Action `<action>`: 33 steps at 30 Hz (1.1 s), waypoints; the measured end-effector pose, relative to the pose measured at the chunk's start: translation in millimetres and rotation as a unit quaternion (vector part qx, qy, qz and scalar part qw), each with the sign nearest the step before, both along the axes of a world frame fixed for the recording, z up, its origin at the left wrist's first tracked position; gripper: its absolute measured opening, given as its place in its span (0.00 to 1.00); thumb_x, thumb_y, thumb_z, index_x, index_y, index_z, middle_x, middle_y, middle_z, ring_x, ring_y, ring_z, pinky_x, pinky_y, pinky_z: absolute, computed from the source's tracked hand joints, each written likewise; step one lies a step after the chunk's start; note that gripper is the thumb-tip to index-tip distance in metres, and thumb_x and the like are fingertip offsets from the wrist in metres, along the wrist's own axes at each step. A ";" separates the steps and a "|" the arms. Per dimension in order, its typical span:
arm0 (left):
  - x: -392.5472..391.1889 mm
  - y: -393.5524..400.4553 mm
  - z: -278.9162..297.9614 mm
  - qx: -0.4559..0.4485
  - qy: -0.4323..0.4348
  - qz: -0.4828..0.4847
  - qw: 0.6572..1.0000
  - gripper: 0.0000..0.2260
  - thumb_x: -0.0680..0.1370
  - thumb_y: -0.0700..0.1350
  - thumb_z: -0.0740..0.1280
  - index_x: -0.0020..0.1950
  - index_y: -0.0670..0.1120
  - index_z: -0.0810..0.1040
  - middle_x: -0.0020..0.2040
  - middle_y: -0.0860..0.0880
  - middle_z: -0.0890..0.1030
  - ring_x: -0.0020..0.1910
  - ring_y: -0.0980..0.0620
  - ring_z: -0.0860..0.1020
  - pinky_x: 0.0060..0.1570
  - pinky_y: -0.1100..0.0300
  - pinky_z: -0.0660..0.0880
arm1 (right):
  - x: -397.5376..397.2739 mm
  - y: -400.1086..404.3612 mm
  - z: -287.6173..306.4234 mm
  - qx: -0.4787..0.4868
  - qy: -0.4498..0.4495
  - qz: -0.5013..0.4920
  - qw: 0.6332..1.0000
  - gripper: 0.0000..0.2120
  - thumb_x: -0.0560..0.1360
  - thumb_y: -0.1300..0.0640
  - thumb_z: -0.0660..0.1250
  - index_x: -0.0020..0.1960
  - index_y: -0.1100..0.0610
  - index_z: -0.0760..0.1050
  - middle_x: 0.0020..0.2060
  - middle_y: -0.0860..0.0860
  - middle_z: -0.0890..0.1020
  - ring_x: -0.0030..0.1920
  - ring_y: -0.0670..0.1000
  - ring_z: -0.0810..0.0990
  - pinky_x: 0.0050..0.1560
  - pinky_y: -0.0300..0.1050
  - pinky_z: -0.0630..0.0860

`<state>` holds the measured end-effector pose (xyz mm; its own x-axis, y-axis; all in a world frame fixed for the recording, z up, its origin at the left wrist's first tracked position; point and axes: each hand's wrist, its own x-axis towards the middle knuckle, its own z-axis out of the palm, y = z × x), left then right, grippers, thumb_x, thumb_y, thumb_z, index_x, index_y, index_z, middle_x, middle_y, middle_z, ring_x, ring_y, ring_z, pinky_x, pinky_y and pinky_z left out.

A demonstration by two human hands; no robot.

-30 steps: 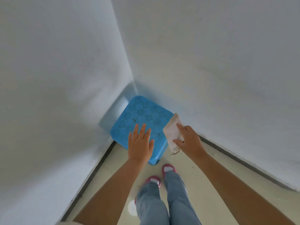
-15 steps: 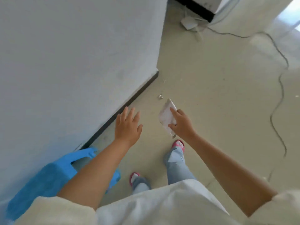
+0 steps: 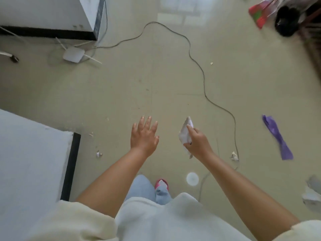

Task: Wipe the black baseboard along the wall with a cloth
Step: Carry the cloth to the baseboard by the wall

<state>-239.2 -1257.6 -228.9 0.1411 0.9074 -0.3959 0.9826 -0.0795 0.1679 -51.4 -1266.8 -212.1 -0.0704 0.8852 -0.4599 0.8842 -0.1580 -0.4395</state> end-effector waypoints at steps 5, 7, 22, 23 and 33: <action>4.5 142.9 5.5 0.031 0.018 -0.018 0.999 0.25 0.79 0.53 0.52 0.74 0.51 0.49 0.76 0.49 0.47 0.74 0.48 0.43 0.71 0.48 0.45 | 6.3 138.0 12.7 0.050 -0.012 -0.006 0.999 0.31 0.75 0.64 0.62 0.74 0.59 0.52 0.69 0.58 0.65 0.60 0.57 0.72 0.53 0.43 0.68; 1.7 207.5 7.3 0.041 0.015 -0.016 0.999 0.25 0.79 0.53 0.52 0.74 0.51 0.49 0.76 0.49 0.47 0.74 0.47 0.43 0.71 0.48 0.44 | 3.8 202.8 17.8 0.072 -0.019 -0.006 0.997 0.31 0.75 0.63 0.62 0.74 0.59 0.52 0.68 0.58 0.66 0.60 0.57 0.72 0.53 0.43 0.68; -8.1 707.7 50.1 0.113 0.014 0.000 0.993 0.24 0.79 0.54 0.52 0.74 0.52 0.49 0.76 0.49 0.48 0.74 0.48 0.42 0.71 0.49 0.42 | 3.7 701.1 63.9 0.153 -0.009 -0.029 0.988 0.35 0.73 0.63 0.66 0.74 0.61 0.51 0.65 0.60 0.68 0.59 0.57 0.72 0.53 0.40 0.65; -8.1 740.4 49.3 0.117 0.021 0.010 0.993 0.24 0.79 0.54 0.52 0.74 0.52 0.49 0.76 0.49 0.47 0.74 0.47 0.42 0.71 0.49 0.43 | 6.1 736.9 62.4 0.156 -0.001 -0.024 0.988 0.35 0.73 0.64 0.66 0.74 0.61 0.51 0.65 0.60 0.68 0.59 0.57 0.72 0.53 0.40 0.64; -34.5 1000.4 51.8 0.097 0.034 0.138 0.985 0.24 0.80 0.54 0.50 0.74 0.52 0.48 0.76 0.49 0.46 0.74 0.48 0.42 0.71 0.49 0.43 | -14.9 1058.1 71.9 0.112 0.019 0.090 0.989 0.34 0.75 0.64 0.63 0.75 0.59 0.49 0.68 0.57 0.65 0.57 0.58 0.74 0.54 0.43 0.69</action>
<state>-273.7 -257.2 -177.1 -0.1423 0.9668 -0.2123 0.9798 0.1680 0.1084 -66.3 -208.8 -140.2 -0.2506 0.9361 -0.2470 0.8711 0.1067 -0.4794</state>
